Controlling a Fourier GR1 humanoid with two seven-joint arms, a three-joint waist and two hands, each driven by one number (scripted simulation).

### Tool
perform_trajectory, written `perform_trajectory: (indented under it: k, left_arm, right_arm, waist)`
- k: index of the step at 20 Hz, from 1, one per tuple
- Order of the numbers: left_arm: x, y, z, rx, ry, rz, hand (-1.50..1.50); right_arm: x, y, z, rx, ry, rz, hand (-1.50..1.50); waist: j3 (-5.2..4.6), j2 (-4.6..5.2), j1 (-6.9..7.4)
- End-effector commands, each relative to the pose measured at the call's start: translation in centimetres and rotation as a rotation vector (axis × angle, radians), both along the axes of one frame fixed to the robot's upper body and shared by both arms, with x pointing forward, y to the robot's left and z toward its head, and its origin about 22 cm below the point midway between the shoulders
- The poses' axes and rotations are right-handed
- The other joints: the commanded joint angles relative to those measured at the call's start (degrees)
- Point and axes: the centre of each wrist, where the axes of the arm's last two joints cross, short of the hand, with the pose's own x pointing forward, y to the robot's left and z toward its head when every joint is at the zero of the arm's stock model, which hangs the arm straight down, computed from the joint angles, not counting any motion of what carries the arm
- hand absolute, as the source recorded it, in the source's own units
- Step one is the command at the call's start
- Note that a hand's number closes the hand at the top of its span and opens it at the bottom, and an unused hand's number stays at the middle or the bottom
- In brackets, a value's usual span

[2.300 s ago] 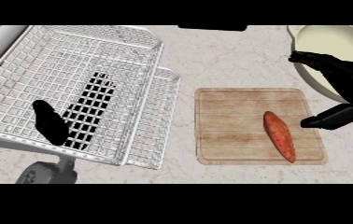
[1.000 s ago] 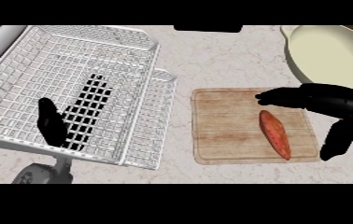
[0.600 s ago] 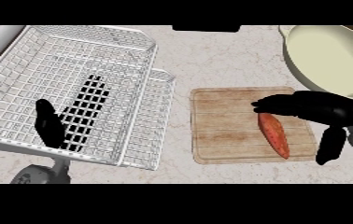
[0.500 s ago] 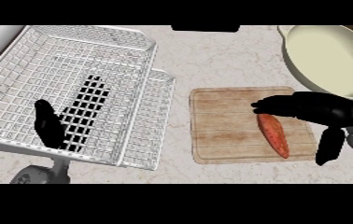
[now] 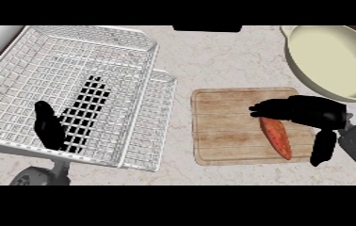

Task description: Pick the sweet potato from the cutting board and place it in the pot

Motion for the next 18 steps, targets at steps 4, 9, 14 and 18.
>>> perform_trajectory:
  k: [4, 9, 14, 18]
  left_arm:
    - [2.6, 3.4, 3.4, 0.147, -0.081, 0.274, 0.00]
    - [2.9, 4.0, 4.3, 0.119, -0.090, 0.275, 0.00]
    - [2.5, 3.1, 2.4, 0.153, -0.079, 0.281, 0.00]
    - [2.9, 4.0, 2.4, 0.148, -0.083, 0.286, 0.00]
  right_arm:
    - [0.3, 0.2, -1.7, -0.047, 0.004, -0.014, -1.50]
    - [0.1, 1.6, -3.4, -0.044, -0.029, 0.062, 1.50]
    - [1.0, 2.0, -2.8, 0.005, -0.077, 0.124, 1.50]
    - [0.2, 2.7, -5.1, -0.006, -0.064, 0.153, 1.50]
  waist:
    - [1.44, -0.35, 0.09]
    - [1.51, -0.38, 0.62]
    - [1.44, -0.26, 0.54]
    - [1.40, -0.15, 0.25]
